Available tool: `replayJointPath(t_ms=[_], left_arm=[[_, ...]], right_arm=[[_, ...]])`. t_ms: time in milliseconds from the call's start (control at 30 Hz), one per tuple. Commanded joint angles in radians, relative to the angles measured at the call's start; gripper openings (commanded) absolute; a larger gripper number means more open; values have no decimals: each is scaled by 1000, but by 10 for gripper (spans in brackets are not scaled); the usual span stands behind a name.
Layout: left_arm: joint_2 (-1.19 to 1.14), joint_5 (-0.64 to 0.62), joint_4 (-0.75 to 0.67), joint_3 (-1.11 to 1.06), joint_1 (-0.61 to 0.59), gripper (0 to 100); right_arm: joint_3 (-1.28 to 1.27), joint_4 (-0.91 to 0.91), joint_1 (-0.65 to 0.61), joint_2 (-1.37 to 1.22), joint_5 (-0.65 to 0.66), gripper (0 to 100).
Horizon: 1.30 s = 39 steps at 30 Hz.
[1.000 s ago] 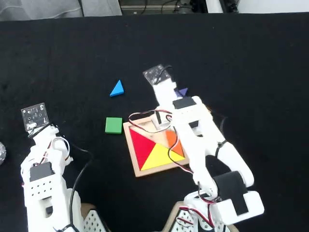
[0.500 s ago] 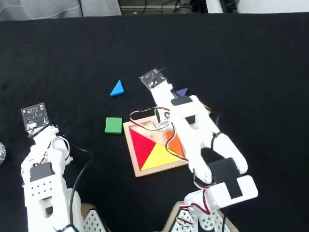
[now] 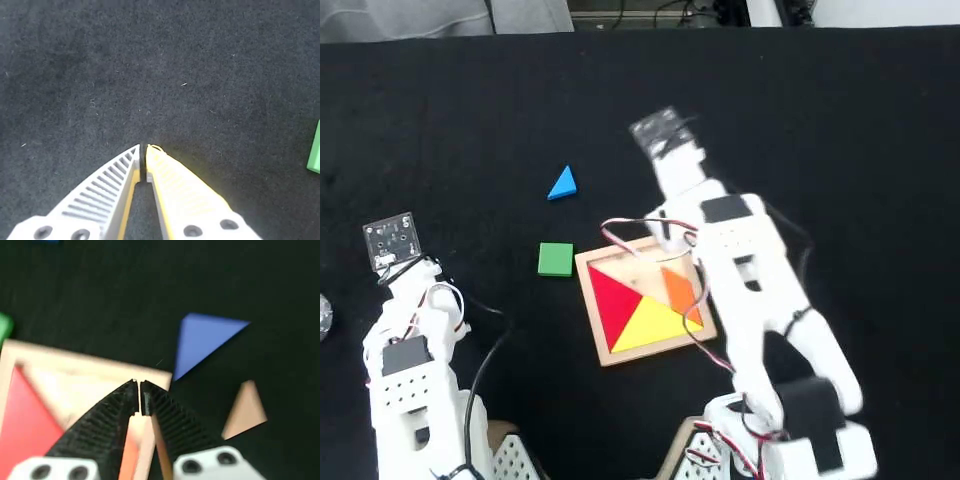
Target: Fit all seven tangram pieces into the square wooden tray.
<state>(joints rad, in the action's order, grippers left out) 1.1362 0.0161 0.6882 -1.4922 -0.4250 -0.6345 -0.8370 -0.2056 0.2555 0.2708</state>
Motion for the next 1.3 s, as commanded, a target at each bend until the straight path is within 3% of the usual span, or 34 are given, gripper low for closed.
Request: replayJointPath(t_ms=[0,300,567,933,1267], left_arm=[[5,6,-15,7,12,34],[5,6,-15,7,12,34],[5,6,-15,7,12,34],[5,6,-15,7,12,34],[5,6,-15,7,12,34]], right_arm=[[94,64,49,38,-14,11],[598,78,124,-529,-20,11],[1124,-213,204,-961,-20,11],[1405,-565,250,-1122,2,11],[1385,-888,304,-1092,293,11]])
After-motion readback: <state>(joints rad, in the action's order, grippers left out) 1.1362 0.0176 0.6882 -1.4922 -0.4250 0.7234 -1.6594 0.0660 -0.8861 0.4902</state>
